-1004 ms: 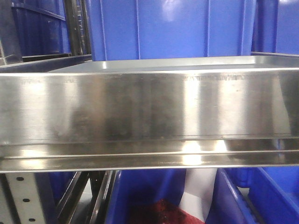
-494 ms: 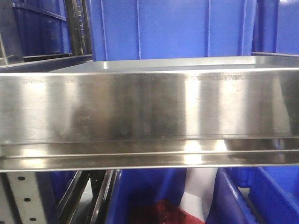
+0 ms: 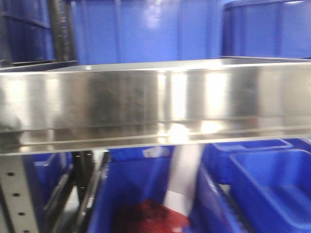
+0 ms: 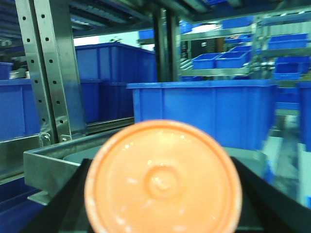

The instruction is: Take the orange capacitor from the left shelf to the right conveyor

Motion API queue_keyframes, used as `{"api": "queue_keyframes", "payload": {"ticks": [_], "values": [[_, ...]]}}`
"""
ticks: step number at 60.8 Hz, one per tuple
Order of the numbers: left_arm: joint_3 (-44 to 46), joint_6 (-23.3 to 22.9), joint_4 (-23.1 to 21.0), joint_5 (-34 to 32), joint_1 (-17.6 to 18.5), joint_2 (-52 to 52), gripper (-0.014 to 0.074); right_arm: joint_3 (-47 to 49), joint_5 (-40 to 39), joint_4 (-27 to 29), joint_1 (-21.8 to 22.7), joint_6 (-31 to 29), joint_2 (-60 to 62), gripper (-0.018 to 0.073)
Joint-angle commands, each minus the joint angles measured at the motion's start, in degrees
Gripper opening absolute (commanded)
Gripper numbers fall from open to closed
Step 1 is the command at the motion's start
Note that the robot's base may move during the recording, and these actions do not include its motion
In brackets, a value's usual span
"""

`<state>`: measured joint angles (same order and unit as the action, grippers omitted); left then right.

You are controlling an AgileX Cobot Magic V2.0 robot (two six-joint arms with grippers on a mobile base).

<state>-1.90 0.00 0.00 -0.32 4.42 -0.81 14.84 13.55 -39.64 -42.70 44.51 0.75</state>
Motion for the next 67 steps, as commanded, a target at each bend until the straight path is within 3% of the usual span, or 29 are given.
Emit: {"api": "queue_keyframes", "payload": {"ticks": [1,67], "values": [[0.45,0.0,0.0,-4.84,-0.14,0.58,-0.0105,1.64,-3.73,-1.62,-0.08,-0.68,0.96,0.0046],[0.45,0.0,-0.31,-4.84,-0.14,0.58,-0.0105,1.64,-3.73,-1.62,-0.08,-0.68,0.96,0.0046]]}}
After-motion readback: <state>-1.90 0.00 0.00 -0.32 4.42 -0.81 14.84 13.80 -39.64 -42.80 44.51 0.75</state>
